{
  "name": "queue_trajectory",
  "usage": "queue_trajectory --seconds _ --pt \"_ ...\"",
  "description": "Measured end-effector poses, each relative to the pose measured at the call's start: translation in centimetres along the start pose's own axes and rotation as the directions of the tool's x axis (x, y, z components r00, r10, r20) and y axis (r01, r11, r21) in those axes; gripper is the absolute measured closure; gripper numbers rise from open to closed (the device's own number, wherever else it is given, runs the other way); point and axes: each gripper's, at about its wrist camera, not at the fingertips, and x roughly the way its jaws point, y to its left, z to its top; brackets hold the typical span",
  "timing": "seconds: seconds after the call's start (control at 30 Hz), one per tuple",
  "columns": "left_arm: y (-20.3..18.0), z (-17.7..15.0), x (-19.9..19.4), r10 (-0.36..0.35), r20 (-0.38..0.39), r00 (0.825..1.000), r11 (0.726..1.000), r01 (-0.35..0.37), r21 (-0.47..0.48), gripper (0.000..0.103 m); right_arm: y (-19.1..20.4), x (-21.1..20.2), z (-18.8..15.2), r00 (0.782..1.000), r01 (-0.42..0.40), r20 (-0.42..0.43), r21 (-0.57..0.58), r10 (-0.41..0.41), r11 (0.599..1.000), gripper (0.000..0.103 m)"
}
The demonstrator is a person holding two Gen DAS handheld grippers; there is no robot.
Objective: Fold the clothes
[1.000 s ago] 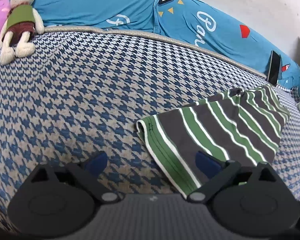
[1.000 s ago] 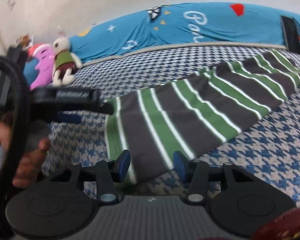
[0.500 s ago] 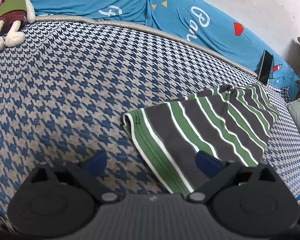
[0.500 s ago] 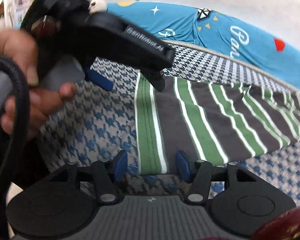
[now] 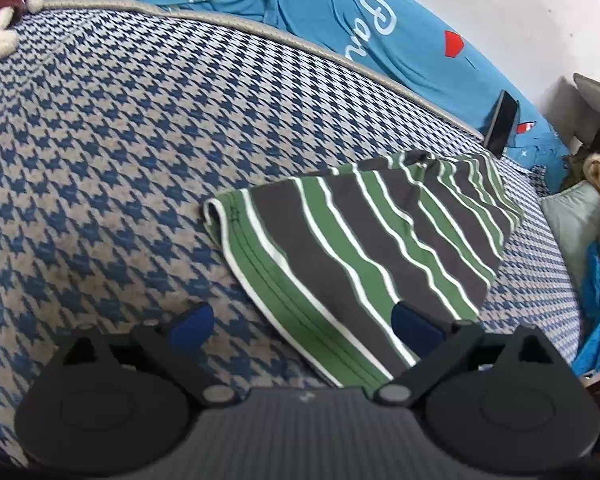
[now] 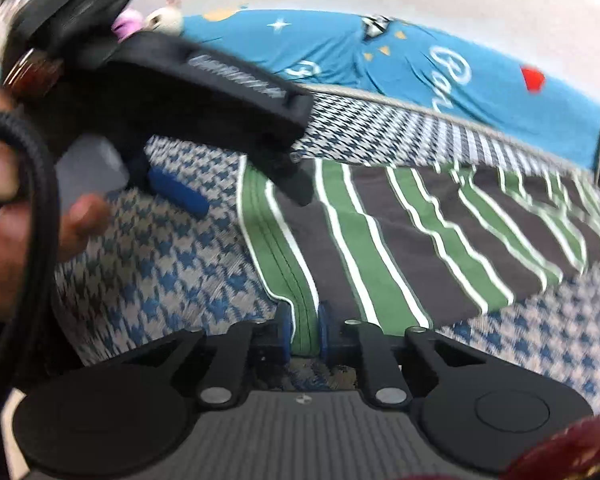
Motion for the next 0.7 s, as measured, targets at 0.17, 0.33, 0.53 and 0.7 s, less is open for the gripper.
queue_trajectory --seconds 0.17,0.33,0.53,0.7 --pt "-0.2 0.3 0.7 -0.05 -0.023 0.998 0.998 0.05 -0.026 0.003 -2.9 -0.4 0.5 0.997 -0.081 0.012 0.208 0.08 0.975 0.09" --pt "-0.6 1.1 2.0 -0.151 -0.056 0.987 0.985 0.146 -0.088 0.003 -5.5 -1.1 0.9 0.985 -0.174 0.065 0.391 0.161 0.904 0.09" --pt "-1.4 2.5 3.8 -0.159 -0.058 0.986 0.982 0.151 -0.116 0.001 -6.5 -1.8 0.9 0.977 -0.213 0.1 0.462 0.189 0.861 0.09" --pt "-2.0 4.0 4.8 -0.154 -0.043 0.987 0.981 0.148 -0.125 0.001 -6.8 -2.0 0.8 0.973 -0.232 0.118 0.481 0.2 0.845 0.09"
